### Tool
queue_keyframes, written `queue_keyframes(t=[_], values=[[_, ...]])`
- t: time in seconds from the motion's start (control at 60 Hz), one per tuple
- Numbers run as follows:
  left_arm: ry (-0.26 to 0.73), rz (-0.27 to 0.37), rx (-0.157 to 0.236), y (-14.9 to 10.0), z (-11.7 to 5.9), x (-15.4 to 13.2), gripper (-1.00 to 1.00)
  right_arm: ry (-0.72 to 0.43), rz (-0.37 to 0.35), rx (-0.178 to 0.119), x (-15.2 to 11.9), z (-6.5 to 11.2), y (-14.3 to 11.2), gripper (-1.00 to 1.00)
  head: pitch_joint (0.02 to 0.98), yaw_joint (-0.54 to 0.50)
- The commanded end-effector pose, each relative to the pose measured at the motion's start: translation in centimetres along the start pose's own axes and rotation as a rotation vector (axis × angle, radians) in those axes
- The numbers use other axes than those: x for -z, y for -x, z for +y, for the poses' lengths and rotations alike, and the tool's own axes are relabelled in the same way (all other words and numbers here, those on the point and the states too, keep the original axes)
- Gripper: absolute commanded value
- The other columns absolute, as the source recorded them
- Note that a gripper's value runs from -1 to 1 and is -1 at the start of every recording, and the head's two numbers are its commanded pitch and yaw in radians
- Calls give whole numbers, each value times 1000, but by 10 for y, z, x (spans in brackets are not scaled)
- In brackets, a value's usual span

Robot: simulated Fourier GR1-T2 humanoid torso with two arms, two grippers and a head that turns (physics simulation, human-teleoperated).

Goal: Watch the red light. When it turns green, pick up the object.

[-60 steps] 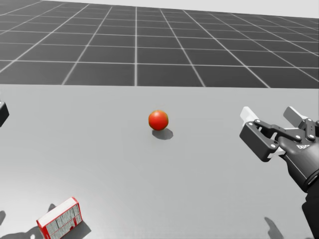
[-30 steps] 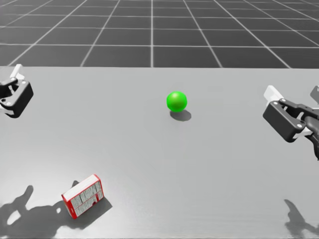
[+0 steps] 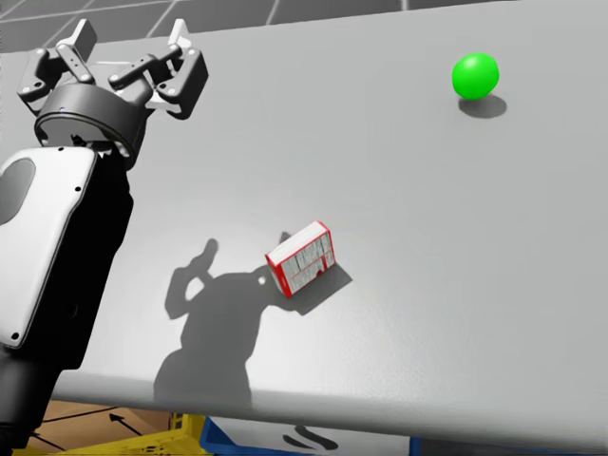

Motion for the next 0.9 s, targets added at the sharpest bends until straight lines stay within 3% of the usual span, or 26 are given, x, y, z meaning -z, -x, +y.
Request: queue_keyframes(t=[0.017,0.2,0.483,0.75,0.8,0.9], values=[[38,30,-29,0,-3,0,-1000,-2,4,-1,1,1,2,-1000,873,226],[158,110,-113,-13,-5,-11,-1000,5,11,-1,1,1,4,-1000,865,227],[417,128,-102,-43,4,-64,-1000,8,20,-6,2,2,8,-1000,859,238],[587,179,-79,-22,20,-114,-1000,8,22,-9,3,2,10,-1000,859,237],[628,198,-91,-16,23,-123,-1000,8,21,-13,3,2,10,-1000,858,235],[682,228,-69,-6,25,-136,-1000,9,23,-16,4,2,11,-1000,860,236]])
